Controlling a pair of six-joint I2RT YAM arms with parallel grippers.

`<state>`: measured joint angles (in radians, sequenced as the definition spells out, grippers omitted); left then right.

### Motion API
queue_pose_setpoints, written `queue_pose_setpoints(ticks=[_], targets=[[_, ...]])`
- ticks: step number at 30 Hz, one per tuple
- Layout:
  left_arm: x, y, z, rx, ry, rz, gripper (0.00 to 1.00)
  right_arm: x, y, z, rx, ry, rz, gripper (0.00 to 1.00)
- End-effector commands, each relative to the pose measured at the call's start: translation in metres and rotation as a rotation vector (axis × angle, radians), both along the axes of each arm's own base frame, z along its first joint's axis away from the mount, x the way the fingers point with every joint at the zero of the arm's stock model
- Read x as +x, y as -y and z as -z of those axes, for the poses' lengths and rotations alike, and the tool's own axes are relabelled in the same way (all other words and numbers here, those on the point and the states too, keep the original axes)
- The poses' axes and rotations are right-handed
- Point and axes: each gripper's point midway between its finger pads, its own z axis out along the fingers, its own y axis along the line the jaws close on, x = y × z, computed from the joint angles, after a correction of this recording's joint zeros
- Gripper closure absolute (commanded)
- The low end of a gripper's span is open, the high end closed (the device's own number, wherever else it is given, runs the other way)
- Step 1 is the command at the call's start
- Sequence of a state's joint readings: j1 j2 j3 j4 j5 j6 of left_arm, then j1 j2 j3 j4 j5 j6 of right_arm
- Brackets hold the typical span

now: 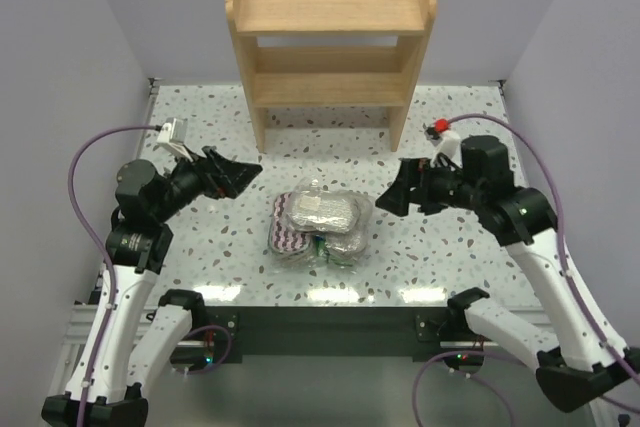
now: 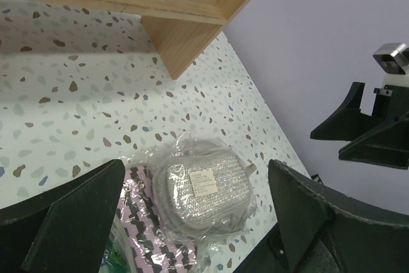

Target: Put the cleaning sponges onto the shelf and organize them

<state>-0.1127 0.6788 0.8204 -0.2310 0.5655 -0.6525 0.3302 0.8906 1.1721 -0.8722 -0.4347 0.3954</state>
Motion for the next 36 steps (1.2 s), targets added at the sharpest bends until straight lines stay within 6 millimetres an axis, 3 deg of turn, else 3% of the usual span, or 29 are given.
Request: queue_pose_setpoints(ticks=[1, 5, 7, 8, 15, 19, 21, 28, 30, 36], targets=[[-0.002, 0.002, 0.007, 0.004, -0.038, 0.018, 0.0, 0.003, -0.024, 0.016, -0.081, -0.032, -0.044, 0.01], [-0.001, -0.003, 0.023, 0.04, -0.103, -0.012, 0.0, 0.01, -0.036, 0.035, -0.082, -0.088, 0.02, 0.01], [-0.001, -0.005, 0.035, 0.057, -0.14, -0.018, 0.01, 0.014, -0.048, 0.034, -0.009, -0.095, 0.044, 0.03], [-0.001, -0.005, 0.042, 0.061, -0.162, -0.019, 0.01, 0.012, -0.048, 0.046, -0.014, -0.109, 0.068, 0.04], [-0.002, 0.0, 0.065, 0.056, -0.222, 0.006, 0.02, 0.017, -0.059, 0.059, 0.091, -0.139, 0.164, 0.05], [-0.002, 0.002, 0.067, 0.049, -0.222, 0.018, 0.02, 0.018, -0.064, 0.079, 0.09, -0.177, 0.171, 0.04], [-0.002, 0.003, 0.068, 0.05, -0.221, 0.02, 0.02, 0.022, -0.068, 0.075, 0.129, -0.154, 0.172, 0.05], [-0.003, 0.002, 0.073, 0.054, -0.232, 0.022, 0.02, 0.027, -0.078, 0.099, 0.14, -0.216, 0.181, 0.09], [-0.004, 0.003, 0.075, 0.054, -0.236, 0.022, 0.02, 0.03, -0.088, 0.094, 0.197, -0.202, 0.152, 0.11], [-0.004, 0.002, 0.076, 0.057, -0.235, 0.021, 0.02, 0.031, -0.097, 0.113, 0.198, -0.263, 0.14, 0.14]])
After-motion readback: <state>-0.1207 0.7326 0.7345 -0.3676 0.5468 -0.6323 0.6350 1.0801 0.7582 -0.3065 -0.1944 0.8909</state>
